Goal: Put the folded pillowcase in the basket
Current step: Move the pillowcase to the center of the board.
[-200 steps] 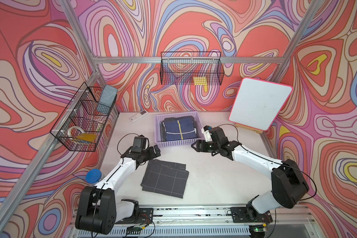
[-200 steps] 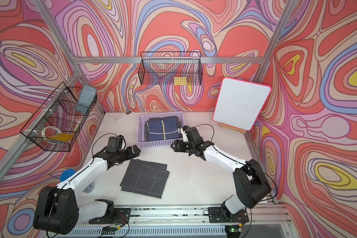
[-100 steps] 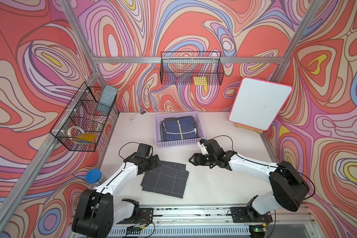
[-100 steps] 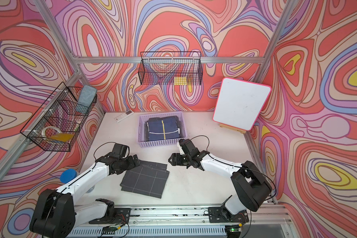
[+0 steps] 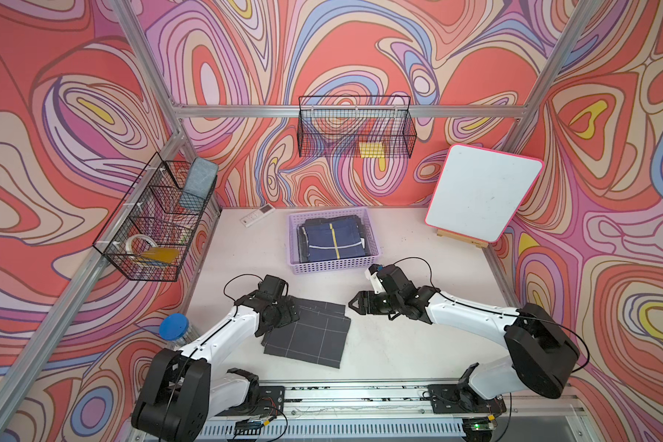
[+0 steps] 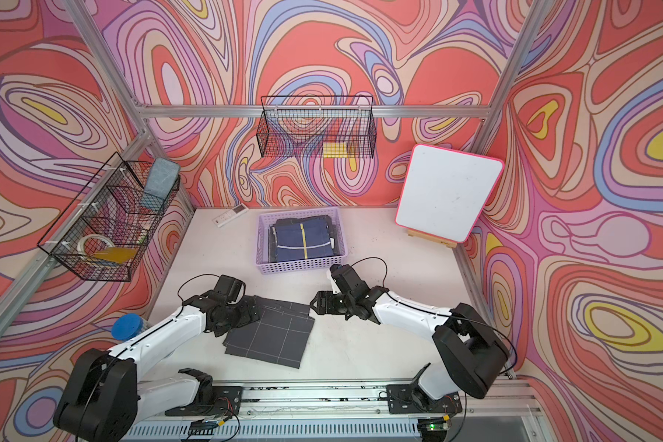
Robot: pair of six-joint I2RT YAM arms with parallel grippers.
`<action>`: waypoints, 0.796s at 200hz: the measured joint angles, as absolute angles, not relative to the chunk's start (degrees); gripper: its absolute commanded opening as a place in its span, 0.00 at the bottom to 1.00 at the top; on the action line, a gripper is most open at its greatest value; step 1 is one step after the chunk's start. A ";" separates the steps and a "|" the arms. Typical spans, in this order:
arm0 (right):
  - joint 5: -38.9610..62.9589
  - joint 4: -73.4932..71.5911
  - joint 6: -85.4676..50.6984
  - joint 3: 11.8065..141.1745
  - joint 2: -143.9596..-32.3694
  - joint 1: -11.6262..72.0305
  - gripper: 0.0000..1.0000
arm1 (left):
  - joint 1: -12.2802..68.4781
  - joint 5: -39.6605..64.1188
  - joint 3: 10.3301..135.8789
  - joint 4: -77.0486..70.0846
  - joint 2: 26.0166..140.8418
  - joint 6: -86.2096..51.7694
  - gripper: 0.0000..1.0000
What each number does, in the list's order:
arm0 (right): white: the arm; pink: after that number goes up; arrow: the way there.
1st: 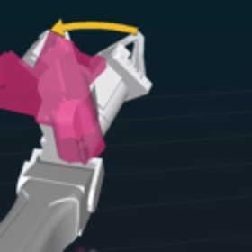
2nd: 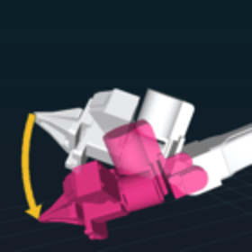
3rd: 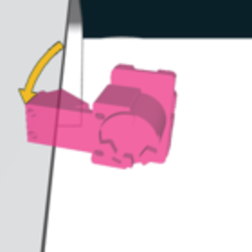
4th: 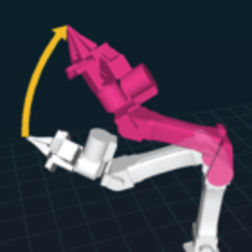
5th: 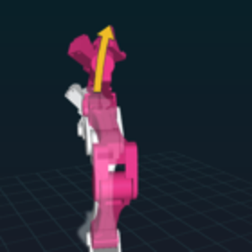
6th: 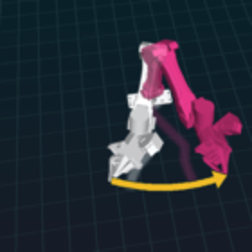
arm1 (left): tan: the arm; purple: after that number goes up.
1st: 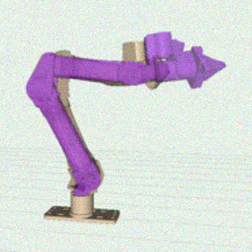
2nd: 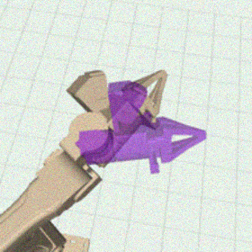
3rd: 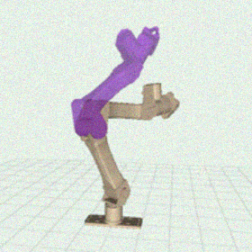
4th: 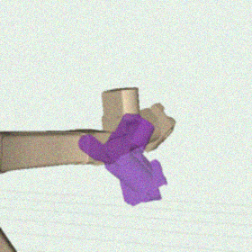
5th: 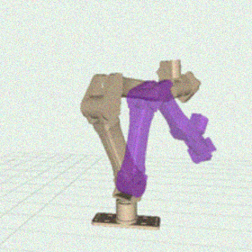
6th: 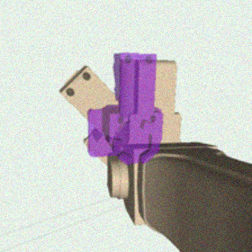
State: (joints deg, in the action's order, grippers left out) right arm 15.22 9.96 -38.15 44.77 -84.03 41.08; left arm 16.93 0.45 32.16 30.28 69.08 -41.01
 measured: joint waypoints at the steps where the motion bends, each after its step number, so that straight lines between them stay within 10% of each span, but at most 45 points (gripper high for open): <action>1: 15.20 9.96 -38.19 44.73 -84.01 41.08 0.72 | 16.95 0.45 32.14 30.28 69.08 -41.04 0.99; 159: 9.61 15.03 -45.80 41.65 -84.55 42.85 0.66 | 34.92 6.96 30.68 26.41 66.41 -51.11 0.95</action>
